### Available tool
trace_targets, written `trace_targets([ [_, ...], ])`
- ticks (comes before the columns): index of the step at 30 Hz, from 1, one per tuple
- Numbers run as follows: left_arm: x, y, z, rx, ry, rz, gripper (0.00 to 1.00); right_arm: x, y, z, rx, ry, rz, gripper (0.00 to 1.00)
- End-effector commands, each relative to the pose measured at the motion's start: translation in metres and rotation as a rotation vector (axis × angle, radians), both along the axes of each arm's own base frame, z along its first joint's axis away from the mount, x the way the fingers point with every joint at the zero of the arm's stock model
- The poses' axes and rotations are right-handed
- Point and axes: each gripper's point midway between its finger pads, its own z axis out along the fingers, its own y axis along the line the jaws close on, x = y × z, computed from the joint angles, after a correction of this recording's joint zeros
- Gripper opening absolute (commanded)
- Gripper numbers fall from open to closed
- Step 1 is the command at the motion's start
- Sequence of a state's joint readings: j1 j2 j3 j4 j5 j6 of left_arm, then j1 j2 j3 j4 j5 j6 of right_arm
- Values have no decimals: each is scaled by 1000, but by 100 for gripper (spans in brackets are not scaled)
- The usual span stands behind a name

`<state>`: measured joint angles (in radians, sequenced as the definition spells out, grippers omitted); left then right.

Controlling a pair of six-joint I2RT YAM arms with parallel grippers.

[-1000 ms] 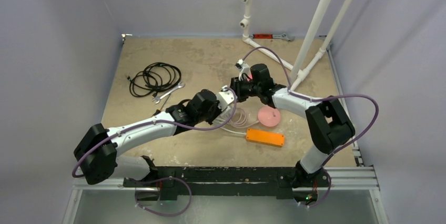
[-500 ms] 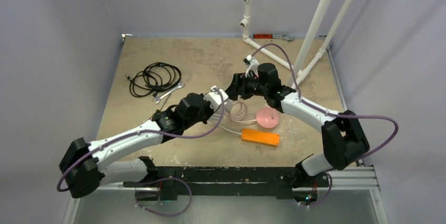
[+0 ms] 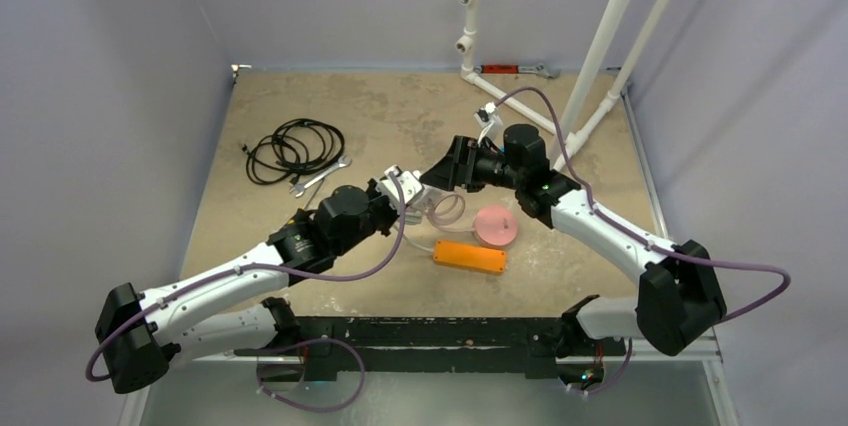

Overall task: Pull the plug off the socket
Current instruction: Remove the plug from the socket.

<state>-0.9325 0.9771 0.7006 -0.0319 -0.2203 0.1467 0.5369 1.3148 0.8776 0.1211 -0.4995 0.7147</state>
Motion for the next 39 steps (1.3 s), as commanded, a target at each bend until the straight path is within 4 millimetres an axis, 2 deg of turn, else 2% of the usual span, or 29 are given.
trace_targets([
  [1, -3, -16, 57, -169, -124, -33, 0, -5, -1, -3, 18, 85, -39, 89],
  [5, -8, -21, 56, -169, -125, -49, 0, -7, -4, -15, 8, 122, -61, 90],
  [12, -16, -24, 56, -166, -136, -56, 0, -18, 2, -34, 28, 205, -29, 93],
  [23, -23, -35, 47, -140, -120, -91, 0, -41, 24, -19, 149, 262, 89, 91],
  [27, -24, -40, 43, -125, -108, -105, 0, -44, 29, -15, 141, 249, 100, 85],
  [31, -24, -41, 41, -119, -105, -109, 0, -39, 24, -21, 75, 219, 55, 74],
  [39, -28, -49, 36, -96, -81, -145, 0, -36, 19, -17, 66, 176, 19, 47],
])
